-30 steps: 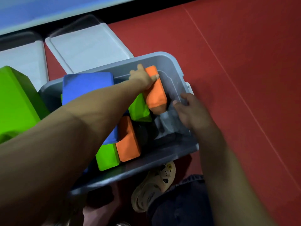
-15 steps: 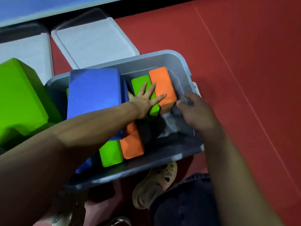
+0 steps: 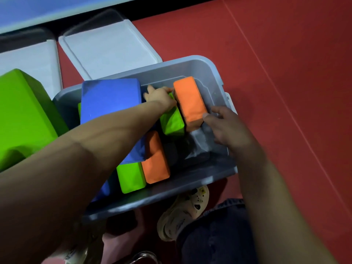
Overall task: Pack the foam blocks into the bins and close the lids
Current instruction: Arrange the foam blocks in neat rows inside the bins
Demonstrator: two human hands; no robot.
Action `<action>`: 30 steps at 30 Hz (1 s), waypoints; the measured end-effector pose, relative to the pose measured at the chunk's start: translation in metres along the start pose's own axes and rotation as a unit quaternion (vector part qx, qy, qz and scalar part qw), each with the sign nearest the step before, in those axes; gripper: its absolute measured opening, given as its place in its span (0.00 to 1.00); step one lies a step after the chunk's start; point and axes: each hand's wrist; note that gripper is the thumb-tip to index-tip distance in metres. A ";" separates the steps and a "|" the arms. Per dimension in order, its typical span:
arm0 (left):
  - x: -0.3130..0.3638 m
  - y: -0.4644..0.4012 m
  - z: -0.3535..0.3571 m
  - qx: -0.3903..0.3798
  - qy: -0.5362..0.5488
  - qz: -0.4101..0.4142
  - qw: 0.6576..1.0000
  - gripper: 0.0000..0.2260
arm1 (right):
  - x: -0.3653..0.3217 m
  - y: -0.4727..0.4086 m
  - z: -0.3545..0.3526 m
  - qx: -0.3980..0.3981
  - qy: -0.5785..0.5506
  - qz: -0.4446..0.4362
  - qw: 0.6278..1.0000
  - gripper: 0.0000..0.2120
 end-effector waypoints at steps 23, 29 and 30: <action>-0.007 -0.019 0.012 0.014 0.028 0.069 0.997 0.26 | -0.002 -0.004 0.010 -0.004 0.029 0.006 1.000 0.25; -0.006 0.010 -0.009 0.037 0.009 0.118 0.992 0.24 | -0.013 -0.006 0.013 -0.009 0.042 -0.023 0.999 0.24; -0.009 0.022 -0.018 0.042 0.013 0.145 0.988 0.24 | -0.016 -0.006 0.015 -0.011 0.036 -0.032 0.999 0.25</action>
Point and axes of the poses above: each hand's wrist, its own y-axis away from the middle knuckle, its own z-axis out of the palm, x = y × z, and after that the axes turned 13 degrees about -x, right-handed
